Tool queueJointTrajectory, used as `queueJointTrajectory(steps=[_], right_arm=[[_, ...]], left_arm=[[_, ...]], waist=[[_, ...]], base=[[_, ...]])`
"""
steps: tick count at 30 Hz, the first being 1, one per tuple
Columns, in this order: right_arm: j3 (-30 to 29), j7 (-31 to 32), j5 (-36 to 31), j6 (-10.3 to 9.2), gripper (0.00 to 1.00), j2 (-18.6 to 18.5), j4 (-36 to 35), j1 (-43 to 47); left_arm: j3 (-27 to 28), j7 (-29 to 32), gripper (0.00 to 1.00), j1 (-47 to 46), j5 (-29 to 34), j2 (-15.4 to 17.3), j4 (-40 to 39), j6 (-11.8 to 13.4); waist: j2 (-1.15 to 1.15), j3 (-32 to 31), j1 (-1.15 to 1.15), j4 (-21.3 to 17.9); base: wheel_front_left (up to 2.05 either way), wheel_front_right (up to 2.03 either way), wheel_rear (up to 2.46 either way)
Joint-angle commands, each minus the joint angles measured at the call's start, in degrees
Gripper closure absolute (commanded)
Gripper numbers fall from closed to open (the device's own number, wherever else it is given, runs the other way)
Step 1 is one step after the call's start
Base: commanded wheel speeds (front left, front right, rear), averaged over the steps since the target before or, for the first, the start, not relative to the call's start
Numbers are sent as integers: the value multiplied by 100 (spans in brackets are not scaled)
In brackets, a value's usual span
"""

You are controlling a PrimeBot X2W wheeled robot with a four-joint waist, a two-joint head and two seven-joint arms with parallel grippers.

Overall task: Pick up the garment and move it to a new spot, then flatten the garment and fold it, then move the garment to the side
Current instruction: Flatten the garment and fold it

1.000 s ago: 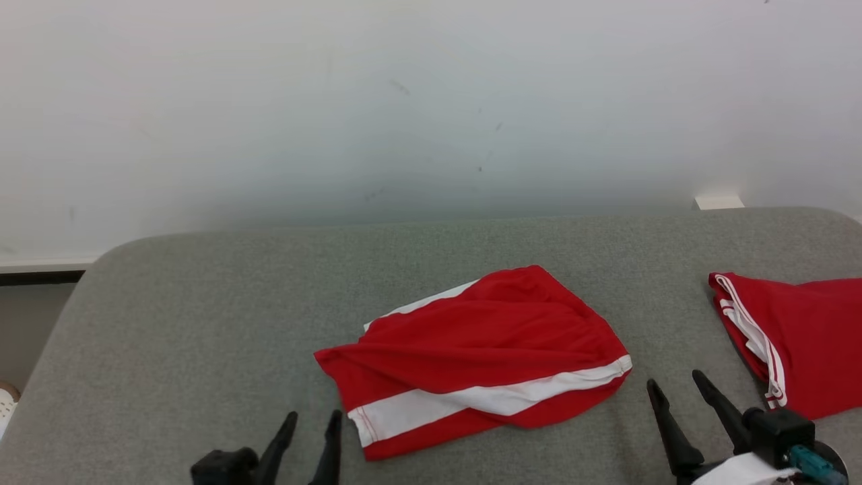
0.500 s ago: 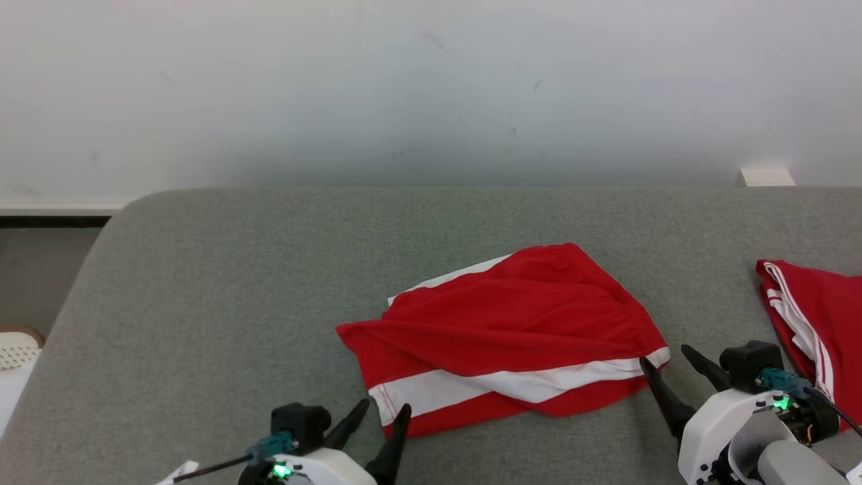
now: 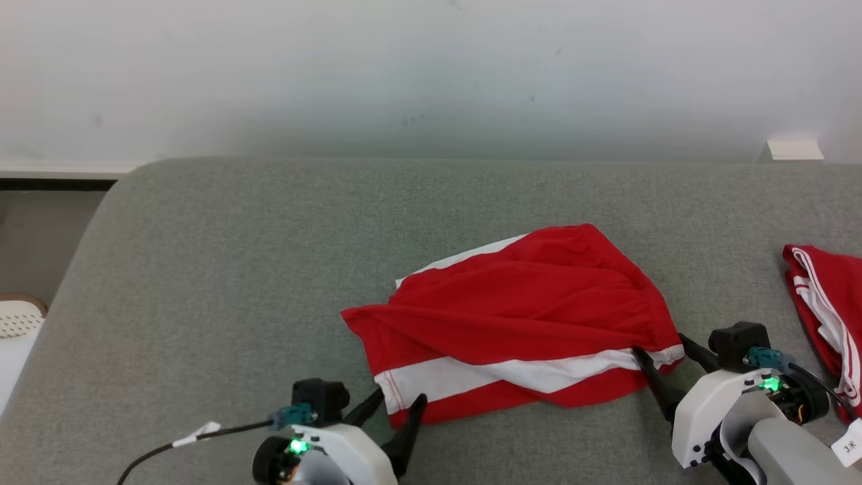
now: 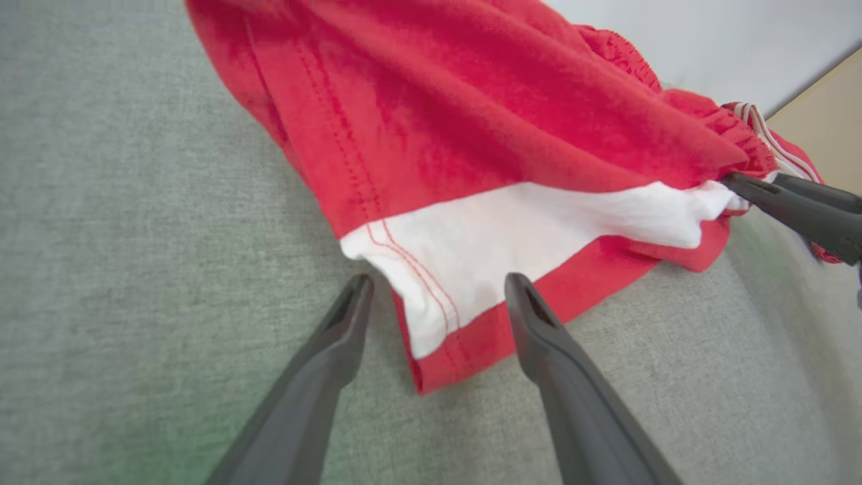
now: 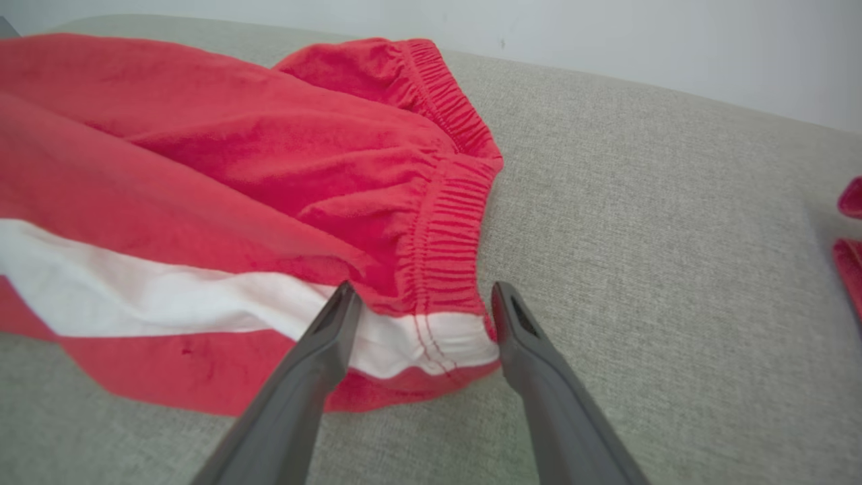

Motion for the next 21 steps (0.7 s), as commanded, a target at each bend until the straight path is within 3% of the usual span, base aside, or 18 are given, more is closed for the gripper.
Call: queueJointTrajectory(steps=[1, 2, 3, 4, 5, 6, 14, 21], right_arm=[[83, -65, 79, -13, 0, -25, 54, -98], [152, -121, 117, -13, 0, -31, 72, -141], [207, -149, 161, -13, 23, -31, 98, -173], [277, -158, 213, -13, 57, -22, 124, -191], [344, -201, 270, -13, 72, -20, 139, -206], [402, -220, 332, -13, 100, -23, 148, -227], [744, -445, 872, -13, 100, -141, 39, -117], [928, -348, 1841, -13, 100, -520, -691, 109]], left_arm=[[-69, -114, 0, -133, -60, 64, 31, 6], [-105, -160, 29, -169, -98, 62, 72, 7], [-154, -205, 66, -189, -139, 56, 112, 7], [-200, -232, 94, -216, -169, 56, 147, 7], [-223, -278, 100, -256, -181, 63, 180, 7], [-244, -327, 100, -296, -187, 69, 212, 6], [-435, -582, 100, -238, -399, 151, 232, 6], [-533, -596, 100, -145, -624, 481, -406, 6]], waist=[[0, 39, 0, -22], [0, 54, 0, -26], [0, 62, 0, -28], [0, 67, 0, -31], [0, 68, 0, -34], [0, 65, 0, -39], [0, -246, 0, -39], [0, -640, 0, -16]], base=[[0, 0, 0], [0, 0, 0], [0, 0, 0], [0, 0, 0], [0, 0, 0], [0, 0, 0], [0, 0, 0], [0, 0, 0]])
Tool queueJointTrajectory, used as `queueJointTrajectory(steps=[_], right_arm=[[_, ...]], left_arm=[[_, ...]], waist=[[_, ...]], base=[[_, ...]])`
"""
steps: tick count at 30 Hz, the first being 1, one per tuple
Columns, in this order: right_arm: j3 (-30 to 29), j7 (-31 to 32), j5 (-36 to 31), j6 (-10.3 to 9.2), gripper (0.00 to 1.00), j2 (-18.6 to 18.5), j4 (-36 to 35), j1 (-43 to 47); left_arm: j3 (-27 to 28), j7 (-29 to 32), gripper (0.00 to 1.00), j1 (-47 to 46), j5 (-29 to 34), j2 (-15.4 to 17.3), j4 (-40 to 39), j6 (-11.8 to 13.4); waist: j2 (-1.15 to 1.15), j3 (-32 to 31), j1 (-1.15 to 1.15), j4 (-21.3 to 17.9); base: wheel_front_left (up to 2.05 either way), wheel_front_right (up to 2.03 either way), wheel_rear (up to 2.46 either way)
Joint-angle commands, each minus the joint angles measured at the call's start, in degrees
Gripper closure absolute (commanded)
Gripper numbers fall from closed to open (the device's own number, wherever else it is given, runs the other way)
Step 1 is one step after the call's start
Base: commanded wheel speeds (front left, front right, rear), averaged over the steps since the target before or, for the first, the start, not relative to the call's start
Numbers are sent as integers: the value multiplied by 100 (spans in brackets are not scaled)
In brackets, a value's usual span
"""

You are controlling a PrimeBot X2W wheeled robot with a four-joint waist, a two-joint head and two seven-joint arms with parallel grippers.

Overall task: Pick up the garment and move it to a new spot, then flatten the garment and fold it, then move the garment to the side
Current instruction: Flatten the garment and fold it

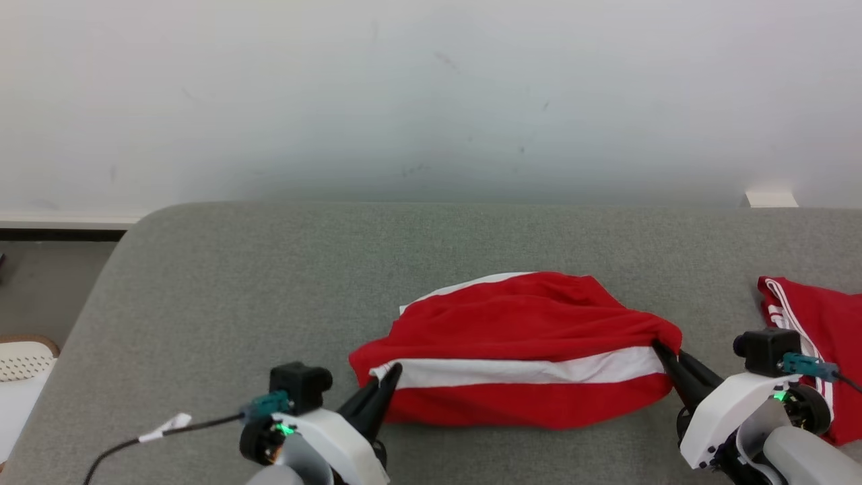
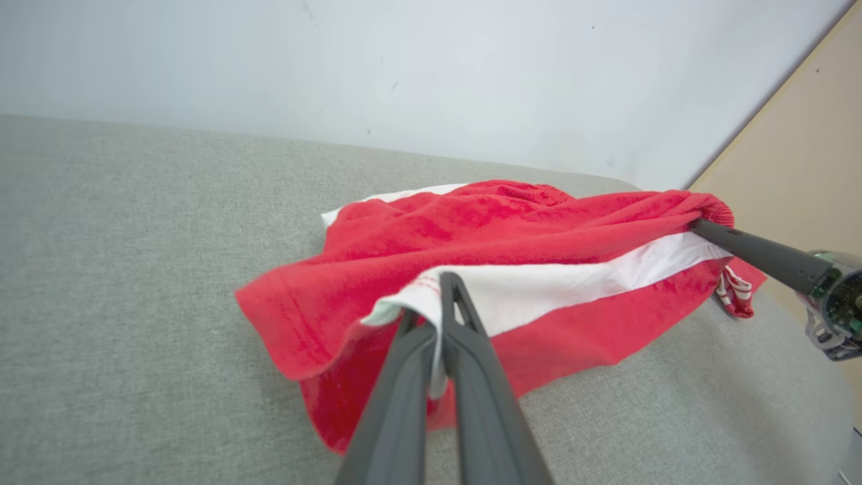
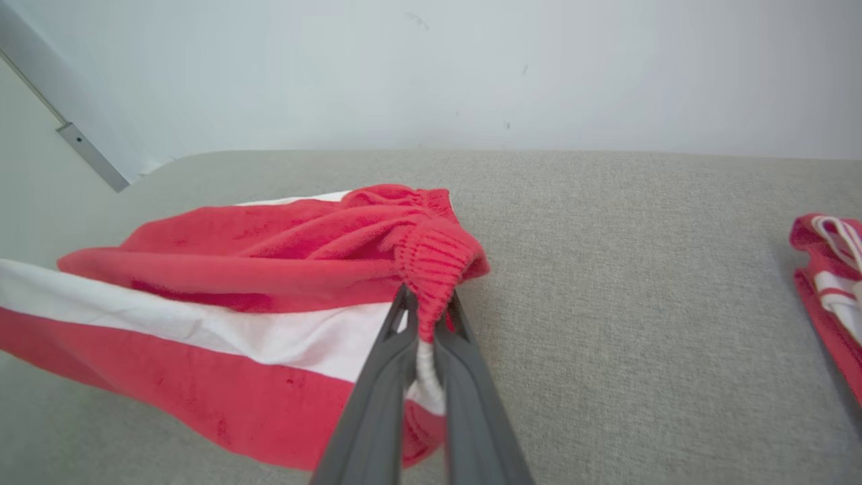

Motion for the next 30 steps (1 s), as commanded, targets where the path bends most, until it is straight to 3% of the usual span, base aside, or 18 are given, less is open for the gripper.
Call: queueJointTrajectory(steps=[1, 9, 15, 22, 30], right_arm=[[-19, -8, 104, -13, 100, -65, -77, 37], [-132, 293, 1080, -13, 100, -475, -856, -364], [-291, 737, 1560, -13, 100, -535, -1088, -1284], [-544, 1223, 1877, -13, 100, -274, -662, -2846], [-881, 1147, 1981, -13, 100, 208, 27, -4591]], left_arm=[[14, 19, 100, -38, 29, 114, -62, 8], [342, 539, 100, -686, -94, 688, -956, 32], [329, 996, 100, -1835, -26, 936, -1129, 13], [238, 1198, 100, -3650, -316, 1089, -415, 11], [-82, 708, 100, -5558, -563, 1187, 865, 10]], waist=[[0, -57, 0, 16], [0, 29, 0, 18], [0, 634, 0, 20], [0, 1580, 0, 20], [0, 2356, 0, 52]], base=[[0, 0, 0], [0, 0, 0], [0, 0, 0], [0, 0, 0], [0, 0, 0]])
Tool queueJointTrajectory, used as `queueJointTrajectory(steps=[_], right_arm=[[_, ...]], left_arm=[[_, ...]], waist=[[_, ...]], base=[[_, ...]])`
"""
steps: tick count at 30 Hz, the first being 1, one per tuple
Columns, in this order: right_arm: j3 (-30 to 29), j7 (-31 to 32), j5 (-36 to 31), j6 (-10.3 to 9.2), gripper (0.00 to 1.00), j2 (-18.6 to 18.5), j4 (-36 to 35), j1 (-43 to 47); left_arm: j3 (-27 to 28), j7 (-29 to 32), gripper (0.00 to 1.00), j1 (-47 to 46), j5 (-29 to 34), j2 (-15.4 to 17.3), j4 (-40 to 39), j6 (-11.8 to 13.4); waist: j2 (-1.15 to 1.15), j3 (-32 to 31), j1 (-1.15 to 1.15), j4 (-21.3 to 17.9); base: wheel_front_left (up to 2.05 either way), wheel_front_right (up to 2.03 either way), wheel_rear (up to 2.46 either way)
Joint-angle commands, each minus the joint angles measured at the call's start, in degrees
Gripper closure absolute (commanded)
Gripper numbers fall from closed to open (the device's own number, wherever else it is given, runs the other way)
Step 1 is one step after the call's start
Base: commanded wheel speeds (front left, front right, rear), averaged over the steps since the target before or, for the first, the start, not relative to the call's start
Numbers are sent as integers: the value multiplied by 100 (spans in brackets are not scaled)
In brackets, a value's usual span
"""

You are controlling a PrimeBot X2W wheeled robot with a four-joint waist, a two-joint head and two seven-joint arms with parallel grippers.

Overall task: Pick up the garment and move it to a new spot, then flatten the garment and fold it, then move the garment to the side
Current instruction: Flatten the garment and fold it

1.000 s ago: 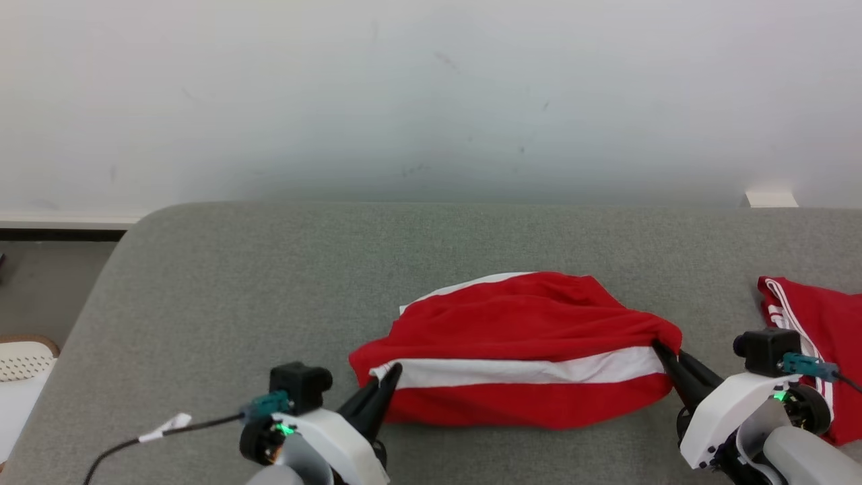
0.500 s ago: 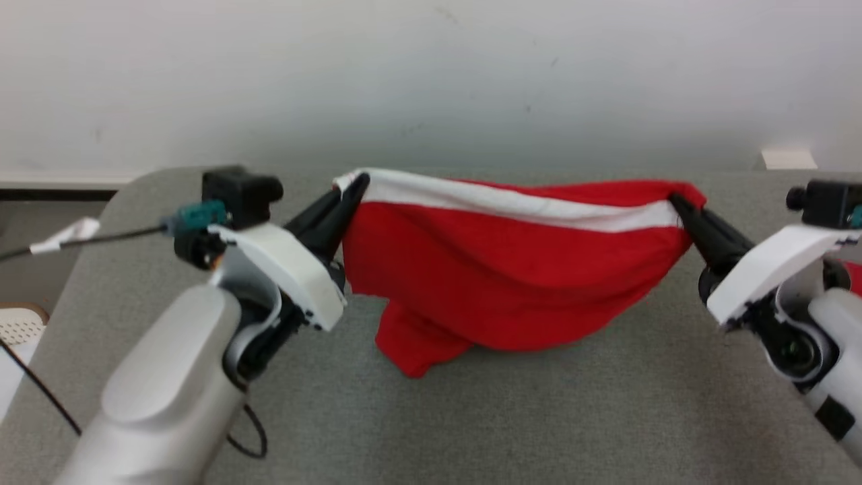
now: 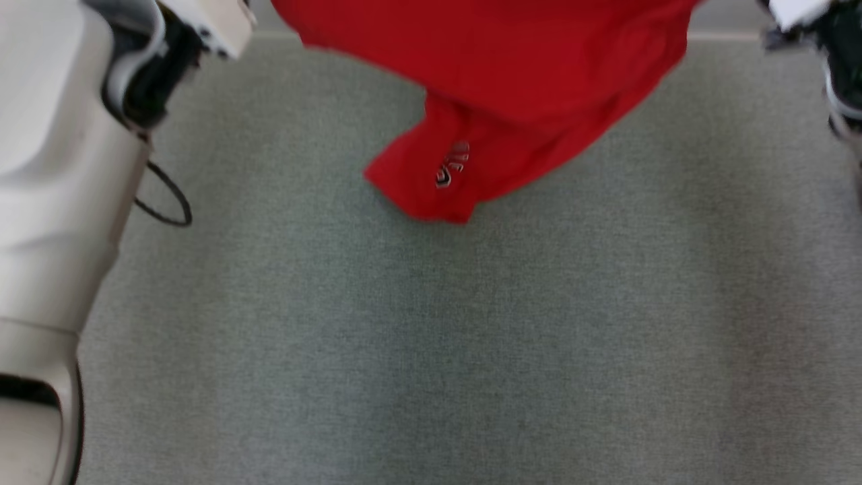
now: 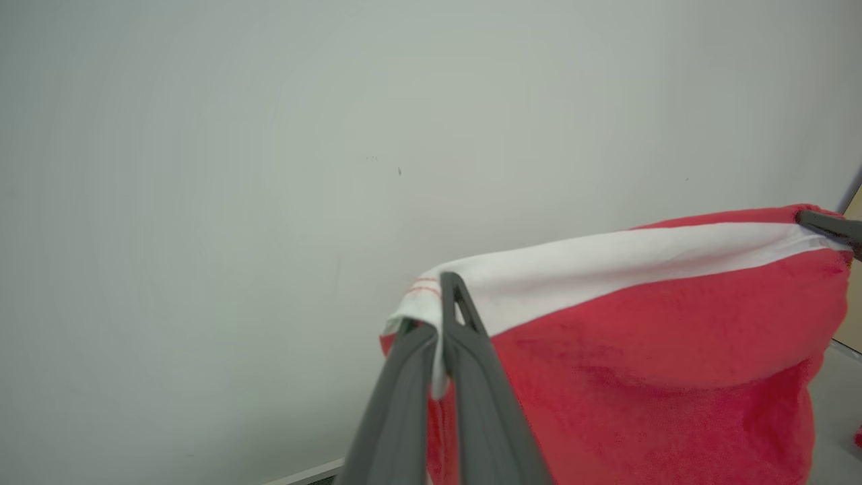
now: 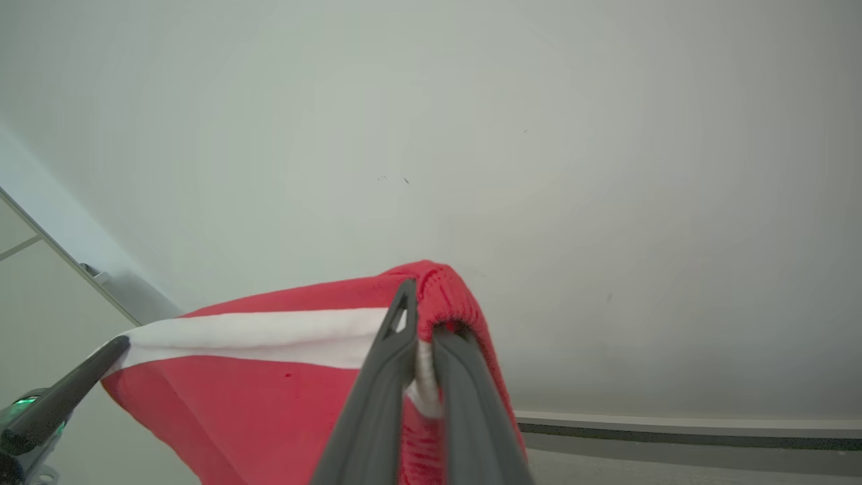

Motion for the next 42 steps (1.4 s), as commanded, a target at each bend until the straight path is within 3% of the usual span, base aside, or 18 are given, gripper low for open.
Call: queueJointTrajectory(steps=[1, 8, 14, 20, 25, 28, 29, 30, 31, 33, 34, 35, 42], right_arm=[[-19, -45, -37, -13, 100, -8, 81, -192], [-53, -377, -133, -13, 100, 216, 385, -1193], [-112, -678, 59, -13, 100, 186, 276, -1368], [209, -490, 119, -13, 100, 57, 126, -980], [568, -403, 305, -13, 100, -82, -369, 4], [876, -333, 419, -13, 100, -204, -723, 751], [964, -298, 439, -13, 89, -259, -826, 934], [1066, -297, 447, -13, 70, -311, -937, 1137], [1172, -254, 479, -13, 68, -353, -1042, 1354], [1385, -146, 532, -12, 74, -445, -1240, 1756], [1505, -75, 554, -13, 83, -510, -1351, 1942], [1612, 19, 591, -13, 100, -588, -1475, 2122], [2174, 497, 935, -12, 100, -1230, -2344, 3333]], left_arm=[[-20, -81, 100, -154, -91, -17, 130, 9], [-180, -643, 100, -1271, -322, -160, 949, 10], [-394, -891, 100, -1752, -608, -252, 1262, 9], [-847, -717, 100, -1381, -1134, -208, 1249, 8], [-1354, -490, 100, -544, -1707, -99, 994, 8], [-1756, -64, 100, 122, -2171, 149, 599, 8], [-1885, 50, 100, 275, -2307, 279, 436, 8], [-2012, 147, 100, 437, -2416, 402, 238, 8], [-2107, 206, 100, 619, -2553, 528, 51, 7], [-2308, 362, 100, 1022, -2807, 797, -271, 8], [-2396, 448, 100, 1188, -2949, 925, -413, 8], [-2464, 547, 100, 1346, -3085, 1057, -557, 8], [-2741, 861, 100, 2499, -3806, 1812, -1356, 8]], waist=[[0, 259, -1, 23], [0, 331, -1, 41], [0, 207, -1, 63], [0, 122, -1, 112], [0, -269, -1, 125], [0, -582, -1, 65], [0, -674, -1, 47], [0, -765, -1, 29], [0, -870, -1, 10], [0, -1079, -1, -40], [0, -1195, -1, -65], [0, -1304, -1, -77], [0, -1990, -1, -143]], base=[[0, 0, 0], [0, 0, 0], [0, 0, 0], [0, 0, 0], [0, 0, 0], [0, 0, 0], [0, 0, 0], [0, 0, 0], [0, 0, 0], [0, 0, 0], [0, 0, 0], [0, 0, 0], [0, 0, 0]])
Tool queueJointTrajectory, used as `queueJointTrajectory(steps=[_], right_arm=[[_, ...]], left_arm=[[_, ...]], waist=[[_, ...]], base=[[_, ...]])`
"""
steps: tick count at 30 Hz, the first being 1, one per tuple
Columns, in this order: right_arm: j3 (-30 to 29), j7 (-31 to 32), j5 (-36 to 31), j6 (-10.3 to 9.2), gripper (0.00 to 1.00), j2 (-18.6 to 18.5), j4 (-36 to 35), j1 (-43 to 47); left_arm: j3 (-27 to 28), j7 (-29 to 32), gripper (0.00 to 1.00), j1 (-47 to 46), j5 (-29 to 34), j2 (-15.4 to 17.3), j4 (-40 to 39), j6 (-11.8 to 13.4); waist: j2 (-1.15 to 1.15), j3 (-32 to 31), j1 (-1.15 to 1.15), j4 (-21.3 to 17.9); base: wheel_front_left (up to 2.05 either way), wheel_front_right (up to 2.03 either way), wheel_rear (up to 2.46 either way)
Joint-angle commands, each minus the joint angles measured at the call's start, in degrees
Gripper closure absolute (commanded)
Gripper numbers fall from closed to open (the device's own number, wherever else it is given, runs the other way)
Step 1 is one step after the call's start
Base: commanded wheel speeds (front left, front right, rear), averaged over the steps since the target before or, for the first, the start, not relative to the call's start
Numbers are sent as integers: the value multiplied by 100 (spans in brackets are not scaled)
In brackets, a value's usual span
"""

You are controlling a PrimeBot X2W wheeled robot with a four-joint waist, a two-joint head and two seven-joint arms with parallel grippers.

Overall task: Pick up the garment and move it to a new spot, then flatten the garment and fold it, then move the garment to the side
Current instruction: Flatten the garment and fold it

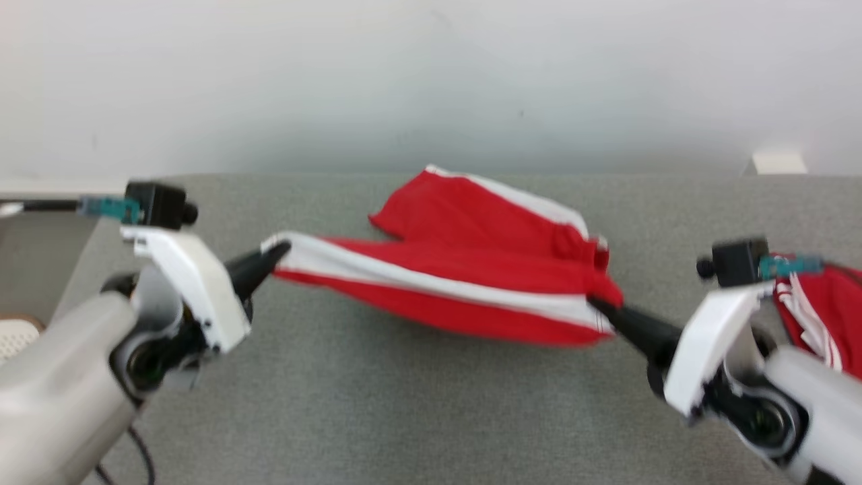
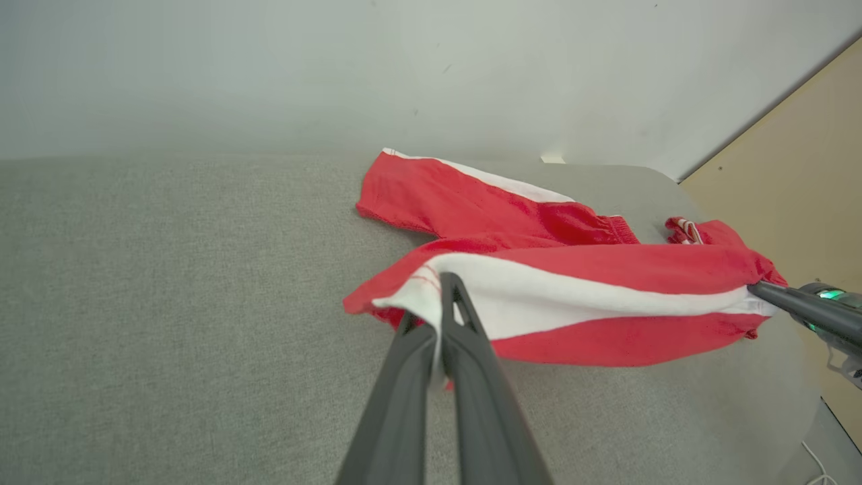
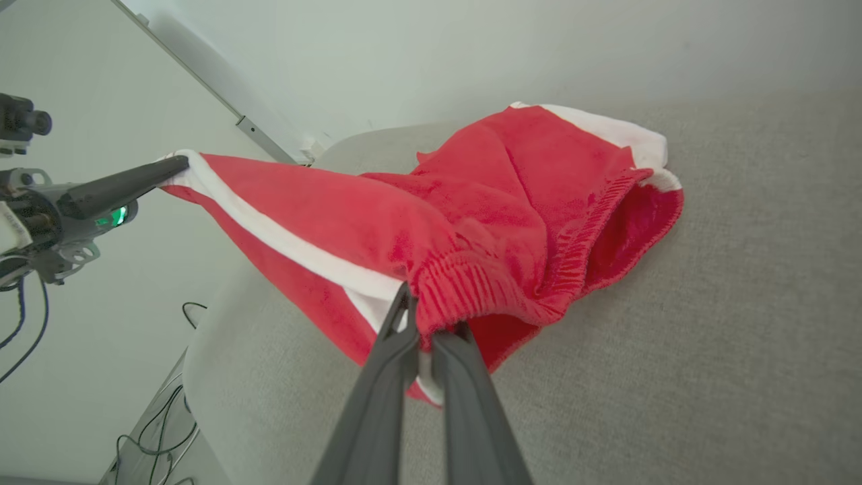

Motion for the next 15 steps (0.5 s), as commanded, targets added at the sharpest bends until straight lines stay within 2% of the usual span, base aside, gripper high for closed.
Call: queueJointTrajectory(steps=[1, 2, 8, 15], right_arm=[[62, 35, 79, -12, 100, -152, -134, 279], [62, 35, 79, -12, 100, -152, -134, 279], [341, 140, 261, -12, 100, -609, -753, 1059], [552, 313, 359, -12, 100, -819, -1378, 1532]], left_arm=[[-30, 48, 100, 270, -123, 149, -123, 8], [-30, 48, 100, 270, -123, 149, -123, 8], [-173, 345, 100, 1053, -630, 746, -826, 19], [-261, 422, 100, 1659, -902, 1401, -1952, 347]], waist=[[0, -324, 2, -61], [0, -324, 2, -61], [0, -540, 2, -143], [0, -600, 2, -261]], base=[[0, 0, 0], [0, 0, 0], [0, 0, 0], [0, 0, 0]])
